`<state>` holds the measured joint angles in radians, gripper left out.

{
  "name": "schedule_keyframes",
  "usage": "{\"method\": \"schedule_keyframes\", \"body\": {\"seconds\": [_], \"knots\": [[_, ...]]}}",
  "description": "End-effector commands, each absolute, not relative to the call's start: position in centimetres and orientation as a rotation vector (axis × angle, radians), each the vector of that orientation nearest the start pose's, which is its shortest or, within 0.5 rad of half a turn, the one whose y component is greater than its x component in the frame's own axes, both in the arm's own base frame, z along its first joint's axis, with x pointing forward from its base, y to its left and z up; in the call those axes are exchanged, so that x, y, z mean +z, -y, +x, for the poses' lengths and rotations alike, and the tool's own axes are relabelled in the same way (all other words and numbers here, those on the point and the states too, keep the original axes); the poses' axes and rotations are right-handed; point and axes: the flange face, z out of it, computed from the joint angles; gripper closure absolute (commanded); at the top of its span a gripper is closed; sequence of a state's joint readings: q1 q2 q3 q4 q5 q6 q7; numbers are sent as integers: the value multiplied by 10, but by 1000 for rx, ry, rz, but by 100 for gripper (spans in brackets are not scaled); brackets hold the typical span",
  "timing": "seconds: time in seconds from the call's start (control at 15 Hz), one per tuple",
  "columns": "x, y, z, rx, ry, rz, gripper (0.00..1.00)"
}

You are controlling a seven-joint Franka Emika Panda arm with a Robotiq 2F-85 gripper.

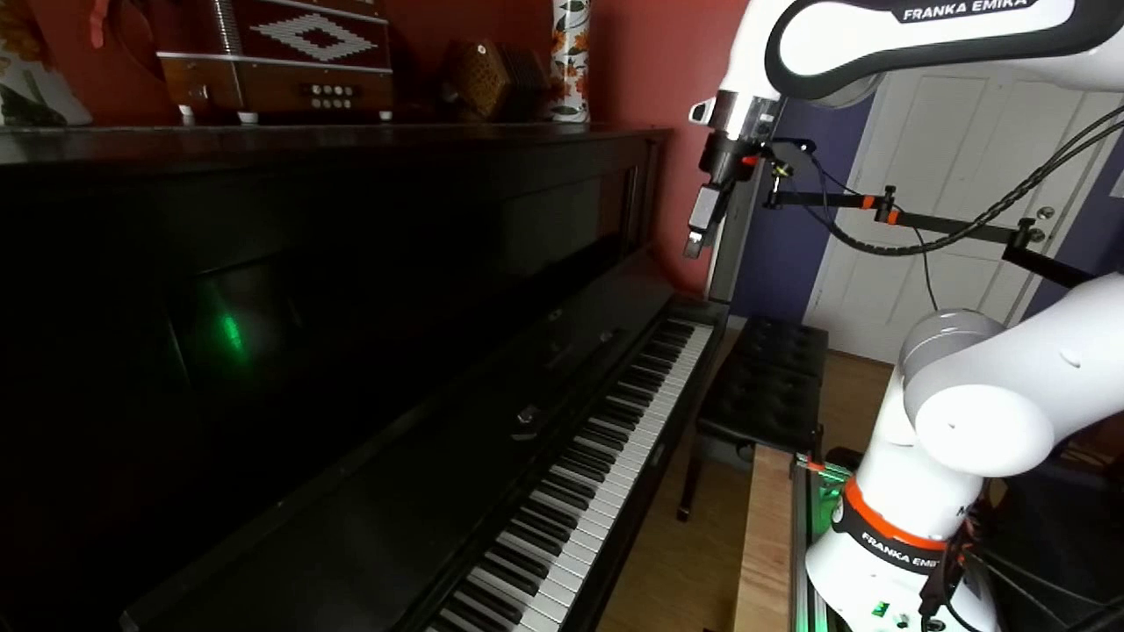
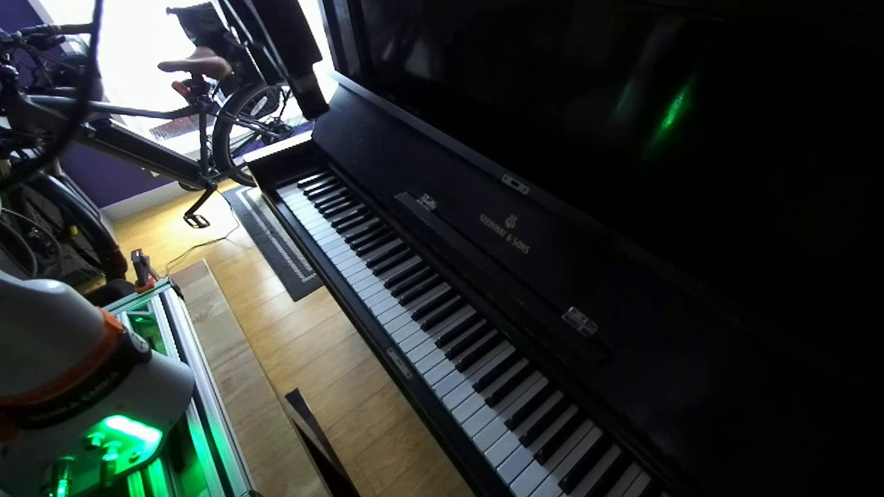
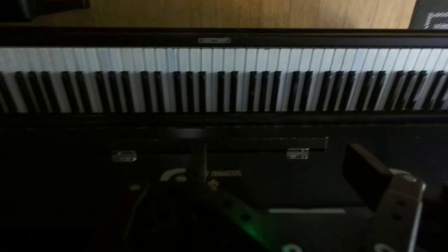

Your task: Push a black key on the piano

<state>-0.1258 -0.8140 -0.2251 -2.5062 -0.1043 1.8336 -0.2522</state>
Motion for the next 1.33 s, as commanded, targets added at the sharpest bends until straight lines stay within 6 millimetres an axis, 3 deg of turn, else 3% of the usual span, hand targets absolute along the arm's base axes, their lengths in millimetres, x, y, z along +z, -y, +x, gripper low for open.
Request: {"method": "schedule_keyframes", "body": {"seconds": [0.0, 0.27, 0.33, 0.47, 0.8, 1.0, 1.07, 1.27], "knots": [[490, 64, 315, -102, -19, -2999, 0], [432, -1, 321, -27, 53, -2980, 0], [457, 18, 321, -48, 58, -2986, 0], [437, 1, 321, -21, 79, -2999, 0], [434, 0, 322, -15, 78, -3000, 0], [380, -3, 332, 93, 87, -3060, 0], [373, -2, 346, 96, 90, -3077, 0], [329, -3, 360, 111, 109, -3100, 0]]}}
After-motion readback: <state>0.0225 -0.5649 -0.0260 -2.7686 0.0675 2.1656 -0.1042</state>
